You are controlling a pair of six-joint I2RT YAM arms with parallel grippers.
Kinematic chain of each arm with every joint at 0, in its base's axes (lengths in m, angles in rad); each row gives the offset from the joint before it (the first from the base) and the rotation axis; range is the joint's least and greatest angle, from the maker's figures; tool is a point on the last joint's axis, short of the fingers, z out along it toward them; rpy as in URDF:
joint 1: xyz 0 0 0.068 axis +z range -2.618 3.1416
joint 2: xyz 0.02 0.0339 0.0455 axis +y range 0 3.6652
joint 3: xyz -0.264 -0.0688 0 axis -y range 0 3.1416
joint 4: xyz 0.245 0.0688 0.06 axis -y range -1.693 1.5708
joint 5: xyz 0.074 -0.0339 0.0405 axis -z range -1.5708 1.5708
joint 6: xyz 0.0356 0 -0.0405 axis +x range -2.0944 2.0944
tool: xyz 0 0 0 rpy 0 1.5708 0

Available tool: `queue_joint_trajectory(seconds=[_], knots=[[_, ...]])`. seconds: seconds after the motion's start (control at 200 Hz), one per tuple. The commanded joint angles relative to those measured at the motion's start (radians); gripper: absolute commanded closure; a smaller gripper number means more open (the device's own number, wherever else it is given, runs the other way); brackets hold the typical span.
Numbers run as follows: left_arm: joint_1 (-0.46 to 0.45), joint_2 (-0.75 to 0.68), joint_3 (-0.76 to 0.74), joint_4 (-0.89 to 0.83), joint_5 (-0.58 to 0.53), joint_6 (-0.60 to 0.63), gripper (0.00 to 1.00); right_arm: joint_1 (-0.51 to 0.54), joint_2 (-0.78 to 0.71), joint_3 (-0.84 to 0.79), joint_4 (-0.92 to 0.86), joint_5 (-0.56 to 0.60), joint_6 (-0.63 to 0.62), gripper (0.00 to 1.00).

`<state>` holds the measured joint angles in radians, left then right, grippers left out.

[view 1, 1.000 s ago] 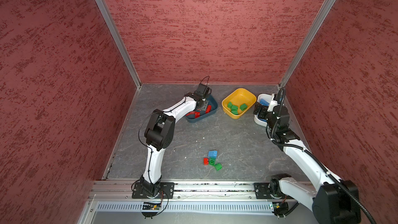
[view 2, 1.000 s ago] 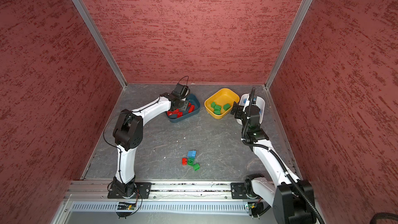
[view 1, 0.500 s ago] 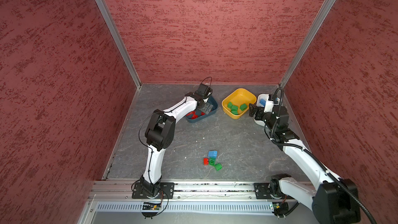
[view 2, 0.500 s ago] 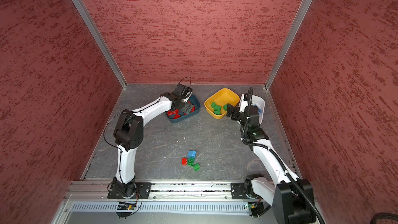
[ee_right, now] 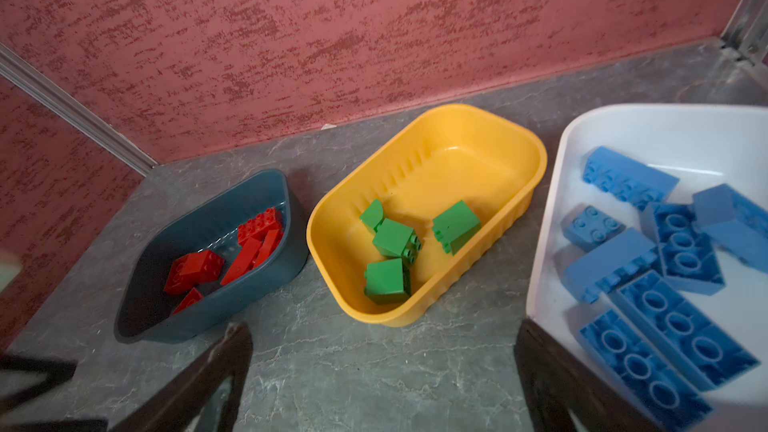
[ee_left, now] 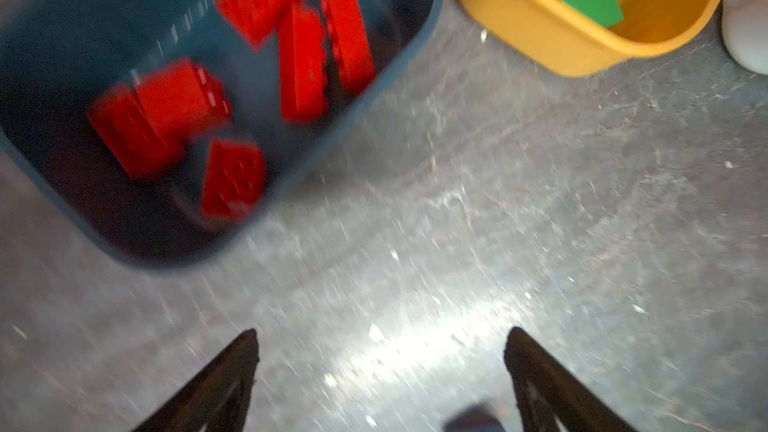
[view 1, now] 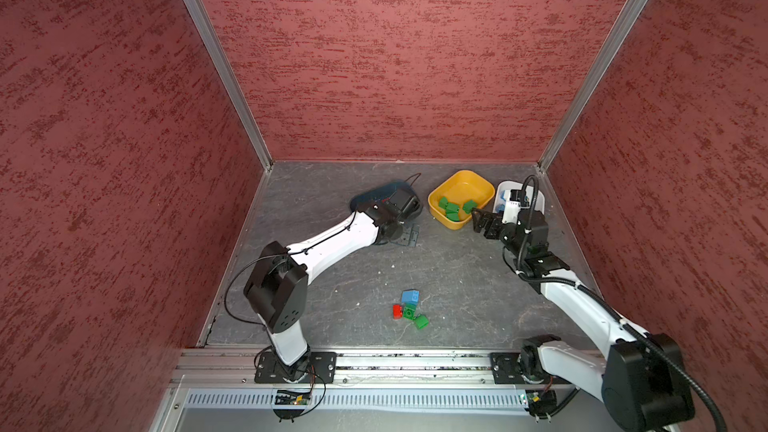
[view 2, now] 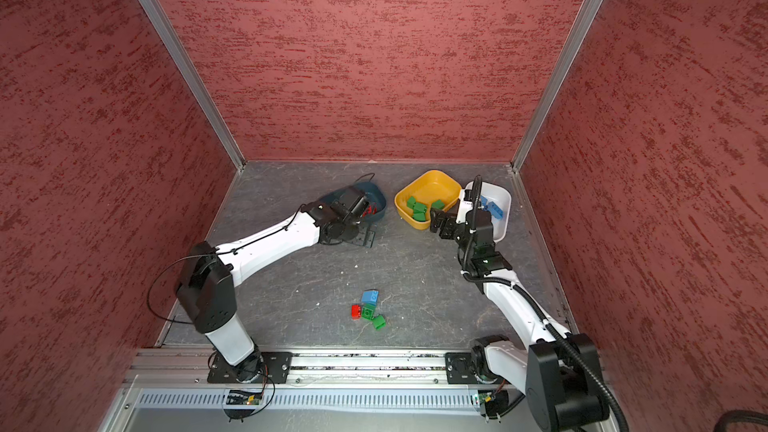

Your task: Sort the legos into containers by color

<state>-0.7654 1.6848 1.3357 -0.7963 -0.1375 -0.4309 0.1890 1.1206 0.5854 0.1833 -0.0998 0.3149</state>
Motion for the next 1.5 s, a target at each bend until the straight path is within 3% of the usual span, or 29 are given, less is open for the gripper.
queue_joint_trajectory(seconds=[0.0,0.11,0.296,0.686,0.872,1.057,1.317,1.493], knots=[[-0.059,-0.087,-0.143,-0.068,0.123,-0.307,0.19,0.014,0.011,-0.018,0.072,0.004,0.038,0.01],[-0.129,-0.154,-0.276,-0.013,0.234,-0.408,0.29,0.020,0.026,-0.024,0.095,0.010,0.031,0.01],[-0.202,-0.139,-0.357,0.016,0.279,-0.462,0.38,0.033,0.025,-0.028,0.122,0.022,0.033,0.01],[-0.263,-0.059,-0.376,0.026,0.237,-0.480,0.60,0.117,0.024,-0.044,0.056,-0.138,-0.040,0.01],[-0.261,-0.045,-0.385,0.037,0.220,-0.483,0.67,0.181,0.021,-0.065,0.032,-0.161,-0.030,0.01],[-0.263,-0.094,-0.406,0.030,0.193,-0.496,0.67,0.208,0.007,-0.114,0.025,-0.148,0.012,0.01],[-0.261,-0.164,-0.467,0.063,0.194,-0.495,0.58,0.218,0.021,-0.104,0.017,-0.130,0.004,0.01],[-0.261,-0.124,-0.465,0.079,0.197,-0.474,0.61,0.232,0.062,-0.084,0.026,-0.127,0.007,0.01]])
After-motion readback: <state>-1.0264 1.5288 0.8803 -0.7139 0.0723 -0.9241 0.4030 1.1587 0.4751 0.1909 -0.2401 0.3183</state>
